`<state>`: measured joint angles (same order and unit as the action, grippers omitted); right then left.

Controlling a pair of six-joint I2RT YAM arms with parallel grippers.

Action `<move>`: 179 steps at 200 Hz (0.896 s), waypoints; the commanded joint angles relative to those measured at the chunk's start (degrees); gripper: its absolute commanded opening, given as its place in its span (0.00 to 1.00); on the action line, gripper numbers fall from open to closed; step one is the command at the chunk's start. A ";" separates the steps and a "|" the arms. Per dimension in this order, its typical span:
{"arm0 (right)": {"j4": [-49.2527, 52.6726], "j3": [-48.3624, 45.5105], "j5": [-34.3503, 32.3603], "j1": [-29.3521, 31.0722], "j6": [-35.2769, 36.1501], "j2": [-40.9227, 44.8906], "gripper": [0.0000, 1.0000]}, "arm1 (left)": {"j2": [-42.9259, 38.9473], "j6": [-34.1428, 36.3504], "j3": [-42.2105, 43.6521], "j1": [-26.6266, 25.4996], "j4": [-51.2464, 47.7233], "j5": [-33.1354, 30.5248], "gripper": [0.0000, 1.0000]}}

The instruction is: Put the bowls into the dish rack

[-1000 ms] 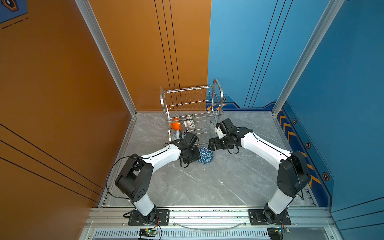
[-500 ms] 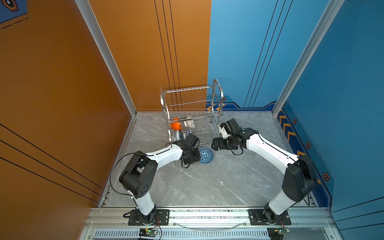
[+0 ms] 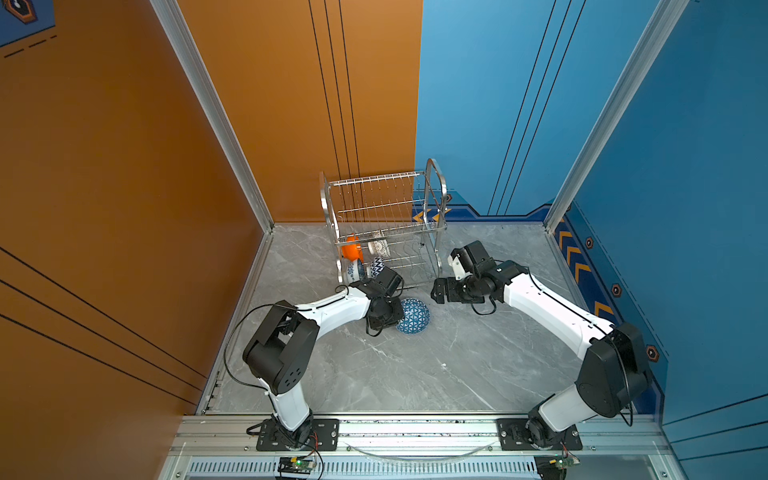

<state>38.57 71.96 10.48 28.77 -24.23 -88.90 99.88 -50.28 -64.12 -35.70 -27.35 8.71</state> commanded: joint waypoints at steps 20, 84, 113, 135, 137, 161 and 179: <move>0.49 -2.60 -0.24 -2.19 -1.74 3.60 1.00 | -2.68 0.92 -3.97 -0.94 -8.31 -3.26 0.00; -1.08 -6.92 2.16 -7.66 -3.89 8.73 1.00 | -9.29 -4.30 -13.06 -3.65 -17.89 -19.63 0.00; -1.33 -8.35 3.13 -9.96 -3.91 11.28 1.00 | -8.41 -6.39 -17.86 -6.60 -21.80 -28.92 0.00; -1.30 -9.52 4.16 -11.83 -3.90 13.67 1.00 | -5.51 -6.83 -22.99 -9.57 -26.13 -36.11 0.00; -1.30 -9.66 4.23 -12.06 -3.94 13.95 1.00 | -5.14 -6.89 -23.51 -9.85 -26.56 -36.63 0.00; -1.21 -11.54 5.67 -14.42 -4.28 17.22 1.00 | -0.67 -10.70 -30.22 -12.34 -33.56 -44.01 0.00; -1.17 -13.22 6.80 -16.12 -4.66 19.87 1.00 | 4.66 -15.71 -37.67 -13.44 -42.17 -48.18 0.00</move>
<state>37.60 60.97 15.00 14.59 -27.53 -72.42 99.24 -58.98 -93.91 -47.72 -57.23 -28.40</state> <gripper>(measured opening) 0.998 0.080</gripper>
